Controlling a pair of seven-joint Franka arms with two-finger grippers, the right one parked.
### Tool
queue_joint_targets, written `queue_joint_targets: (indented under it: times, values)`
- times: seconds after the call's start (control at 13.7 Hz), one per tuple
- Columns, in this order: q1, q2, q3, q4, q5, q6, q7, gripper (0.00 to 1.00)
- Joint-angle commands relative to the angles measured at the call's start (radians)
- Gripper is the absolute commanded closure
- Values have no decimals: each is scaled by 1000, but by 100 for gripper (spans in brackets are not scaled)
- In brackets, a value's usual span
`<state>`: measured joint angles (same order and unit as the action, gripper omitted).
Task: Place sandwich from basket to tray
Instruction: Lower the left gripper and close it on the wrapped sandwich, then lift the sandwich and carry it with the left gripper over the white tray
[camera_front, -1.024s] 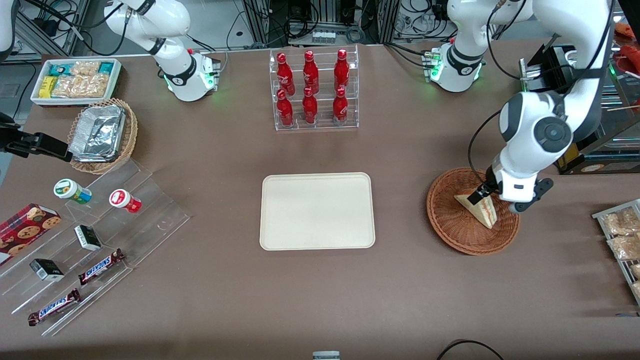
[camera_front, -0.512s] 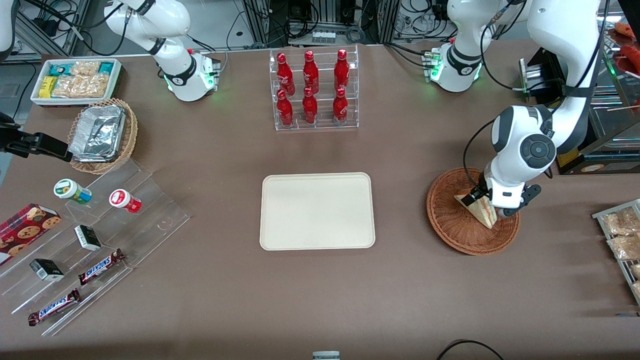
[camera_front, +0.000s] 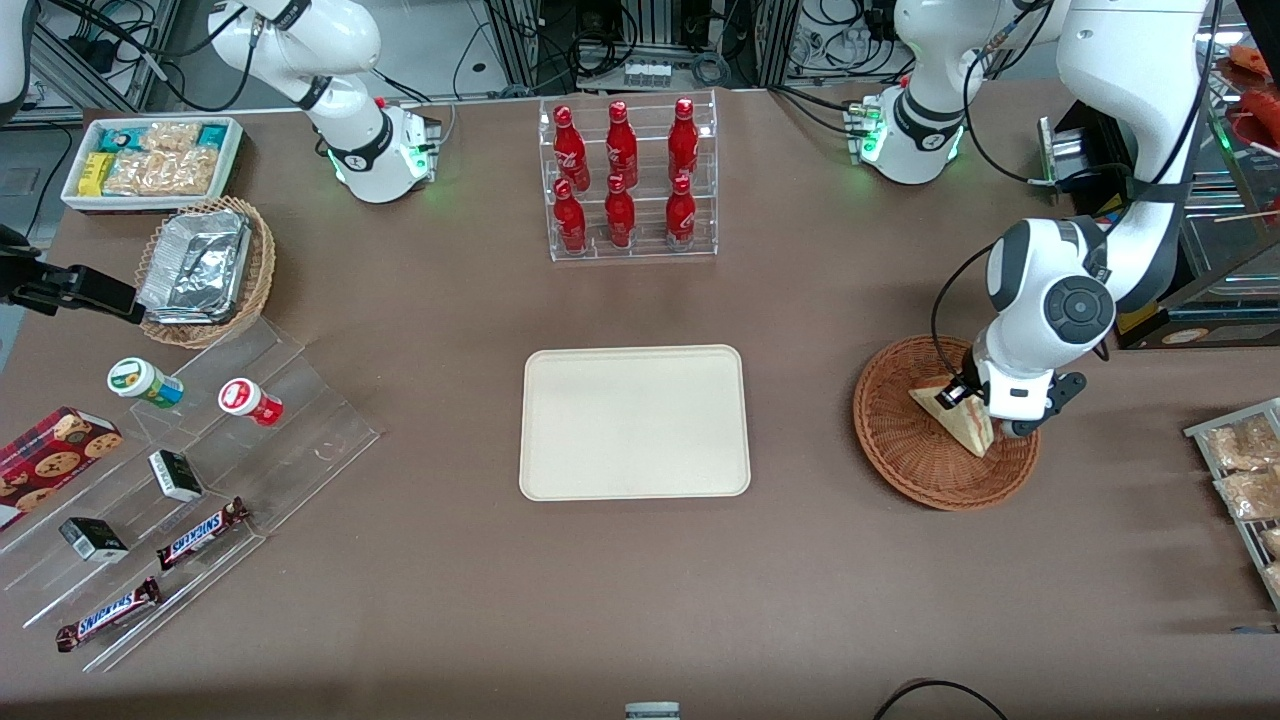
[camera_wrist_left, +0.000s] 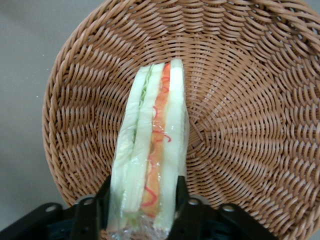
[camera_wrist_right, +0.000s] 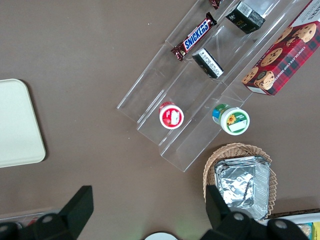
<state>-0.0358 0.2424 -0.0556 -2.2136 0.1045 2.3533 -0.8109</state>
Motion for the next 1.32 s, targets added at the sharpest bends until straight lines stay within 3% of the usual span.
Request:
queue_joint_targets:
  times: [0.0, 0.37, 0.51, 0.8, 1.1, 1.24]
  values:
    - [5, -3, -3, -8, 24, 15, -8, 100]
    - [2, -70, -4, 26, 58, -107, 25, 100]
    - [-13, -62, -29, 147, 63, -253, 41, 100]
    - [-16, 1, -189, 375, 61, -439, 81, 100]
    - [-18, 66, -375, 463, 66, -454, 128, 100]
    - [-18, 132, -469, 529, 106, -457, 109, 100]
